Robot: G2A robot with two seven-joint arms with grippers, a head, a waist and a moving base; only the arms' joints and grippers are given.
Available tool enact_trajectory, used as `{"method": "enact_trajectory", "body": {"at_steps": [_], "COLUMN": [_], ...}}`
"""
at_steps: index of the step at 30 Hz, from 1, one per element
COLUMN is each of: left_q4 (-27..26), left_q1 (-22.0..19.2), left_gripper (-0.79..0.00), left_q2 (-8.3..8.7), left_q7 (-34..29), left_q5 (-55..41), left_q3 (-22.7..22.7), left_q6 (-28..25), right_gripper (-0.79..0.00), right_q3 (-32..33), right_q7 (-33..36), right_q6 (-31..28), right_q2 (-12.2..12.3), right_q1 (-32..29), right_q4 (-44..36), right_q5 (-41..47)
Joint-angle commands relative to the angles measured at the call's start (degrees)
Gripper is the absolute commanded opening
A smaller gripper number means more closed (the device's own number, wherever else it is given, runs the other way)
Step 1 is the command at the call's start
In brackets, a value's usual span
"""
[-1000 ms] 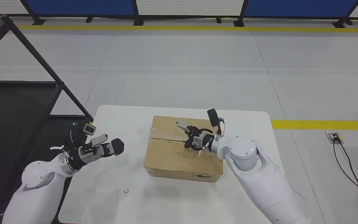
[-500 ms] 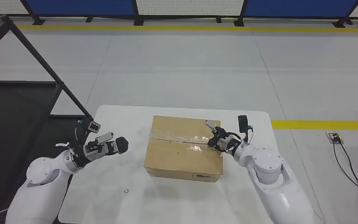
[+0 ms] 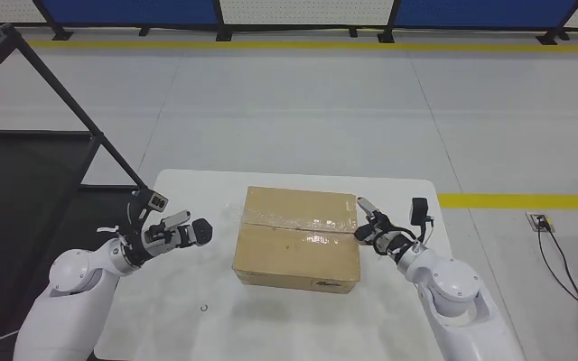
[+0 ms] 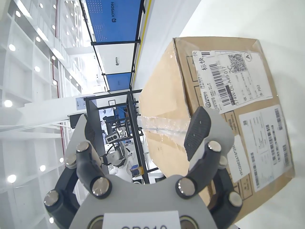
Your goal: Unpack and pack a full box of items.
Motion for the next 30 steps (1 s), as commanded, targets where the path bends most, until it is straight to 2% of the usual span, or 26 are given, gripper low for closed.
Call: {"method": "enact_trajectory", "body": {"at_steps": [1,10,21,30], "left_q4": [0.1,0.1,0.1,2.5], "left_q1": [-0.1,0.3,0.6,-4.1], "left_gripper": [0.0,0.0,0.0,0.0], "left_q2": [-0.03,-0.09,-0.64,-2.01], "left_q7": [0.1,3.5,7.5,16.2], "left_q5": [0.0,1.0,1.4,9.8], "left_q3": [0.0,-0.5,0.5,5.3], "left_q6": [0.0,-0.8,-1.8,-4.0], "right_gripper": [0.0,0.0,0.0,0.0], "right_q3": [0.2,0.9,-0.1,2.5], "right_q7": [0.0,-1.5,1.3,-2.2], "right_q6": [0.1,0.3,-0.9,-7.9], "right_q2": [0.0,0.1,0.2,0.1], "right_q1": [-0.1,-0.3,1.1,-2.0], "right_q4": [0.2,1.1,3.8,2.4], "right_q5": [0.2,0.9,2.0,6.1]}}
